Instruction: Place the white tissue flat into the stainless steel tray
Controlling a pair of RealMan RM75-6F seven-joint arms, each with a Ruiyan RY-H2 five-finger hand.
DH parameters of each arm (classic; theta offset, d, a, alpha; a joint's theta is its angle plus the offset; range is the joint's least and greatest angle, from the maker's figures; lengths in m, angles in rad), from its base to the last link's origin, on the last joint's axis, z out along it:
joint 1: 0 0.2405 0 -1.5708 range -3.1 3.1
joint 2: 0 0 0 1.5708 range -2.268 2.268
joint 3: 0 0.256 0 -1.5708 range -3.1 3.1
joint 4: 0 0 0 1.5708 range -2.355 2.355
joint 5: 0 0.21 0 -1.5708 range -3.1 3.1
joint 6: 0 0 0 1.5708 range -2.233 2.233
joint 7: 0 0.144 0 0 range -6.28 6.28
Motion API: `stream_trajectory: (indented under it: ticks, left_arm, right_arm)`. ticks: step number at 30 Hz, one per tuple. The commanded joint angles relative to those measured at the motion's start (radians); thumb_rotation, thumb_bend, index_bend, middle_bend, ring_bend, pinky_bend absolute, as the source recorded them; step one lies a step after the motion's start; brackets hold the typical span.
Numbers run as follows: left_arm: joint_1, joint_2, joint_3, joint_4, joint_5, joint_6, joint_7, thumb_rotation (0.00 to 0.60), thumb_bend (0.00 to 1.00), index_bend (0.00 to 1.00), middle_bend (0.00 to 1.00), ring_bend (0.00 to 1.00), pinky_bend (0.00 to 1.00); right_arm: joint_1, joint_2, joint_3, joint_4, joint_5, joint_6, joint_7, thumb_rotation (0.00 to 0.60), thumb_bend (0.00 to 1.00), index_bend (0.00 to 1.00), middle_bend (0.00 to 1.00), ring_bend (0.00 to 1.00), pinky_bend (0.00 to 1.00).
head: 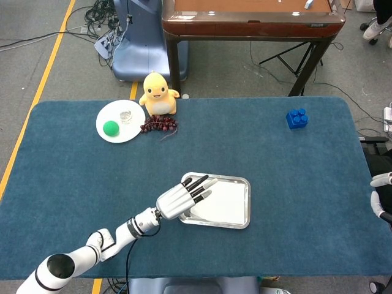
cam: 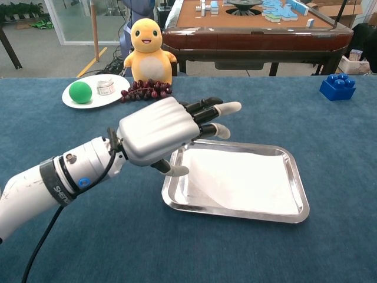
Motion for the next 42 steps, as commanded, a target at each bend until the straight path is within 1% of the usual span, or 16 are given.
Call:
stream_trajectory:
  ticks: [1,5,10,17,22,26,30,32,35,37,42]
  left_arm:
    - [-0.006,-0.007,-0.001,0.016,0.003,-0.001,0.014,0.600,0.15,0.24,0.02,0.00,0.36]
    - [-0.008,-0.013,-0.002,0.030,0.003,-0.002,0.038,0.600,0.13,0.25,0.02,0.00,0.36]
    - [-0.008,-0.022,-0.004,0.055,0.006,0.013,0.102,0.600,0.11,0.25,0.02,0.00,0.36]
    - [-0.004,-0.022,-0.007,0.066,0.005,0.034,0.148,0.600,0.10,0.24,0.02,0.00,0.36]
    - [0.011,0.009,-0.005,0.041,-0.001,0.043,0.152,0.600,0.10,0.24,0.02,0.00,0.36]
    - [0.033,0.051,-0.008,-0.001,-0.014,0.053,0.154,0.600,0.10,0.24,0.02,0.01,0.36]
    - [0.069,0.104,-0.020,-0.073,-0.039,0.076,0.159,0.600,0.10,0.24,0.02,0.03,0.36]
    - [0.096,0.137,-0.034,-0.135,-0.067,0.084,0.154,0.600,0.10,0.24,0.03,0.03,0.36]
    - [0.139,0.200,-0.062,-0.271,-0.132,0.059,0.172,0.600,0.10,0.24,0.03,0.04,0.36]
    - [0.166,0.256,-0.072,-0.366,-0.165,0.045,0.212,0.600,0.10,0.24,0.03,0.04,0.36]
    - [0.239,0.377,-0.079,-0.552,-0.223,0.050,0.286,0.600,0.10,0.24,0.03,0.04,0.36]
  right_arm:
    - [-0.001,0.001,0.001,0.000,0.000,0.000,0.002,0.600,0.46,0.48,0.42,0.27,0.37]
    - [-0.001,0.002,0.000,0.000,-0.003,-0.002,0.004,0.600,0.46,0.48,0.42,0.27,0.37]
    - [0.000,0.002,-0.001,-0.002,-0.005,-0.005,0.002,0.600,0.46,0.48,0.42,0.27,0.37]
    - [0.000,0.002,-0.001,-0.002,-0.005,-0.008,0.000,0.600,0.46,0.48,0.42,0.27,0.37]
    - [0.004,0.001,-0.004,-0.002,-0.005,-0.019,-0.007,0.600,0.46,0.48,0.42,0.27,0.37]
    - [0.007,0.000,-0.007,-0.006,-0.008,-0.028,-0.019,0.600,0.46,0.48,0.42,0.27,0.37]
    - [0.011,-0.003,-0.011,-0.009,-0.010,-0.037,-0.032,0.600,0.46,0.48,0.42,0.27,0.37]
    - [0.013,-0.005,-0.013,-0.011,-0.011,-0.043,-0.041,0.600,0.46,0.48,0.42,0.27,0.37]
    - [0.016,-0.006,-0.017,-0.014,-0.012,-0.050,-0.052,0.600,0.46,0.48,0.42,0.27,0.37]
    - [0.018,-0.007,-0.019,-0.017,-0.014,-0.053,-0.059,0.600,0.46,0.48,0.42,0.27,0.37]
    - [0.023,-0.012,-0.023,-0.019,-0.013,-0.064,-0.078,0.600,0.46,0.48,0.42,0.27,0.37]
